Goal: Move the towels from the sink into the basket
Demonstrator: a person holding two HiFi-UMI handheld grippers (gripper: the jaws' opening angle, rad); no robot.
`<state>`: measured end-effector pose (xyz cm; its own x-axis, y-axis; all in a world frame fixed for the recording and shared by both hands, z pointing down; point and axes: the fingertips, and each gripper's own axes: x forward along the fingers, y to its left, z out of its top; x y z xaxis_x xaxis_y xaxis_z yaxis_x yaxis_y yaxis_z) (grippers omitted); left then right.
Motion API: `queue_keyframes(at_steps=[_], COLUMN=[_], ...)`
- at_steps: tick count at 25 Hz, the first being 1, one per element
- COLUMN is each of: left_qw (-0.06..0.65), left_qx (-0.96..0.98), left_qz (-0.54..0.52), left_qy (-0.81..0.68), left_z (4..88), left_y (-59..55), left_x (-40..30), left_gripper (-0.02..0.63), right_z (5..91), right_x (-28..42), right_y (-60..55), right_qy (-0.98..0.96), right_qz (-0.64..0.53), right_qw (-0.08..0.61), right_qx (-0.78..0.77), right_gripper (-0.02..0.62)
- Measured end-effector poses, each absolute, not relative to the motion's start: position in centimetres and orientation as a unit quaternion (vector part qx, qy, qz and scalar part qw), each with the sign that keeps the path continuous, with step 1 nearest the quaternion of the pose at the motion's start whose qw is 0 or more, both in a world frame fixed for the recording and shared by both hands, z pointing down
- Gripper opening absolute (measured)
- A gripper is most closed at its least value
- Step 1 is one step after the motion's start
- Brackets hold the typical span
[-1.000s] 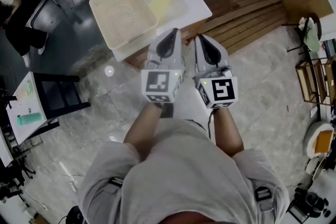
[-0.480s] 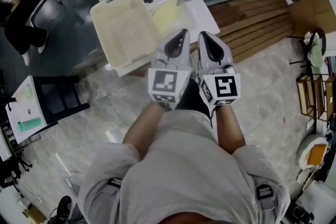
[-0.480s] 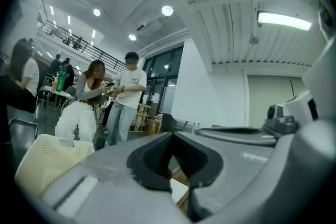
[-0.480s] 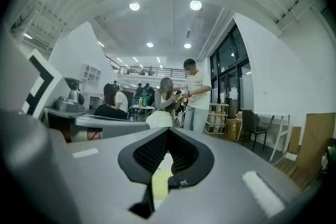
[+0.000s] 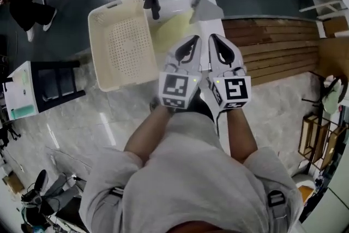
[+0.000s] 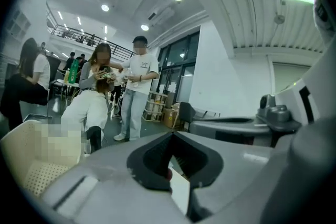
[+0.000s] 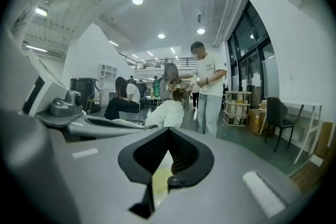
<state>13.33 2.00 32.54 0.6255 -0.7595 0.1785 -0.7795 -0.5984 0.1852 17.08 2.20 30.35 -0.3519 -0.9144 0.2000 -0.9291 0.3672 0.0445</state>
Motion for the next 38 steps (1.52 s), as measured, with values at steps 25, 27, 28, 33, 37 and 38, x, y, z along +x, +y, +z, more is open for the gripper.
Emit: queue_keyframes(at_steps=[25,27,28,33,37,38], left_qw=[0.254,0.259,0.261,0.275,0.287,0.288], left_qx=[0.809,0.805,0.803,0.793,0.787,0.786], left_qz=[0.138,0.141,0.143,0.151,0.155,0.157], left_qy=[-0.512,-0.515,-0.516,-0.522,-0.524,-0.524], left_z=[47.1,47.6,48.0,49.5,50.6,50.8], left_y=[-10.3,-10.8,-11.1,-12.1,-12.4,-12.4], left_x=[17.0,16.8,16.7,15.8,15.3,15.3], left_gripper=[0.021,0.021,0.021,0.021,0.021,0.021], right_z=[45.6,46.6,47.2,50.3,53.1,53.9], right_x=[22.2,22.0,21.9,21.6,21.6,21.7], right_y=[-13.3,-14.1,-14.5,-16.3,-16.8,-16.8], right_qy=[-0.856,-0.855,-0.856,-0.848,-0.837,-0.834], right_qz=[0.14,0.142,0.142,0.137,0.141,0.143], right_qw=[0.203,0.219,0.228,0.281,0.324,0.335], right_qx=[0.455,0.447,0.442,0.428,0.418,0.415], right_gripper=[0.006,0.014,0.06,0.127,0.136,0.143])
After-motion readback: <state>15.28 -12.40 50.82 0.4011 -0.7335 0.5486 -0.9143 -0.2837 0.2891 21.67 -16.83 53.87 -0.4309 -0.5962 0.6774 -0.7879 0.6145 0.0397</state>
